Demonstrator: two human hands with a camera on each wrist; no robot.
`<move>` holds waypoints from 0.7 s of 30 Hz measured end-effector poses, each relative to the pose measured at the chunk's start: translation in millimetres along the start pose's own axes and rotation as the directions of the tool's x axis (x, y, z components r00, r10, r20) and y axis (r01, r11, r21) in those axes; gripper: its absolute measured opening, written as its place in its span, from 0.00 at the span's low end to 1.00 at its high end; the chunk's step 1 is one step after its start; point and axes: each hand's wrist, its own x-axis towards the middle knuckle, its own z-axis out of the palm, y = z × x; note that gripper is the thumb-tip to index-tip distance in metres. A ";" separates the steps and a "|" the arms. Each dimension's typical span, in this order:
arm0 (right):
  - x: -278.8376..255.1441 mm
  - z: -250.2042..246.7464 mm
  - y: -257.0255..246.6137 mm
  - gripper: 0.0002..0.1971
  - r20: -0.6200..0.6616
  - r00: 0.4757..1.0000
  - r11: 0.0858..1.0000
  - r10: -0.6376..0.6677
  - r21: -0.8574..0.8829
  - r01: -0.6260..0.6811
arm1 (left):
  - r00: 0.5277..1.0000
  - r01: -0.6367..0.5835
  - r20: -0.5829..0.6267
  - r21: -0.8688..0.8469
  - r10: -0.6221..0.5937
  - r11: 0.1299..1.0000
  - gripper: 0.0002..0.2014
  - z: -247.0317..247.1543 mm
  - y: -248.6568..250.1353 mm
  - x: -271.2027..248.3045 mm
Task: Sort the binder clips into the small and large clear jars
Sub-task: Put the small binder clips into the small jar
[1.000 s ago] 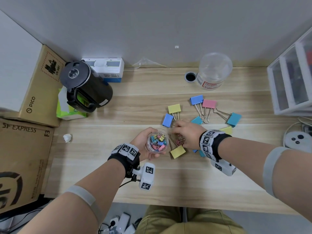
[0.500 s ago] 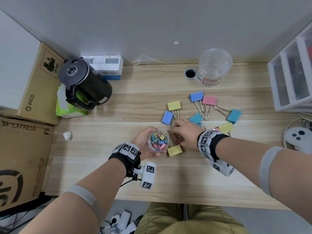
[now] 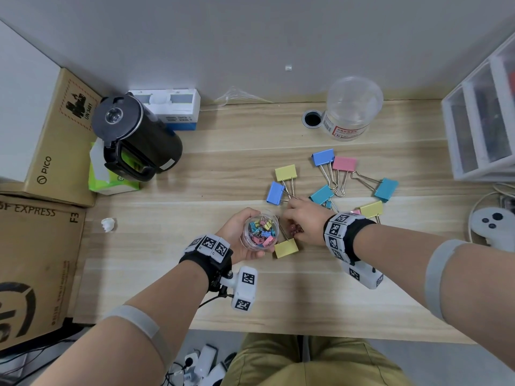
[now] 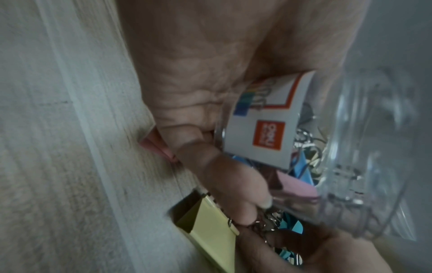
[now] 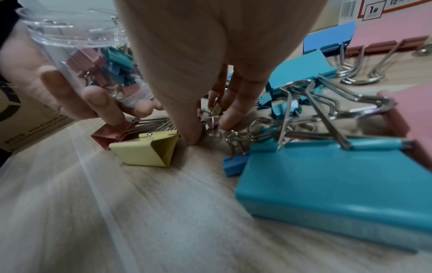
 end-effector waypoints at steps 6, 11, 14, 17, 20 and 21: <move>-2.7 3.6 2.6 0.12 -0.006 1.000 0.998 0.028 0.051 -0.028 | 1.000 0.009 -0.006 -0.002 -0.009 1.000 0.24 3.4 2.4 -0.3; -1.5 2.0 3.9 0.10 -0.007 0.999 0.997 0.036 0.065 -0.036 | 1.000 0.015 -0.017 0.010 -0.015 1.000 0.23 8.1 5.0 -1.8; -2.4 1.4 3.8 0.09 -0.027 0.999 0.996 0.032 0.088 -0.029 | 1.000 0.013 -0.013 -0.002 -0.013 1.000 0.23 10.5 6.8 -1.6; -3.0 0.1 5.5 0.08 -0.071 0.997 0.987 0.038 0.159 -0.027 | 1.000 0.013 0.009 -0.011 -0.013 1.000 0.22 13.2 9.2 -4.1; -2.4 -1.8 6.1 0.09 -0.079 0.996 0.984 0.034 0.179 -0.019 | 1.000 0.005 0.004 -0.009 -0.005 1.000 0.23 16.3 10.8 -6.5; -2.1 -2.2 6.5 0.08 -0.081 0.996 0.979 0.048 0.200 -0.031 | 1.000 0.004 0.001 -0.007 -0.004 1.000 0.23 17.1 11.0 -6.4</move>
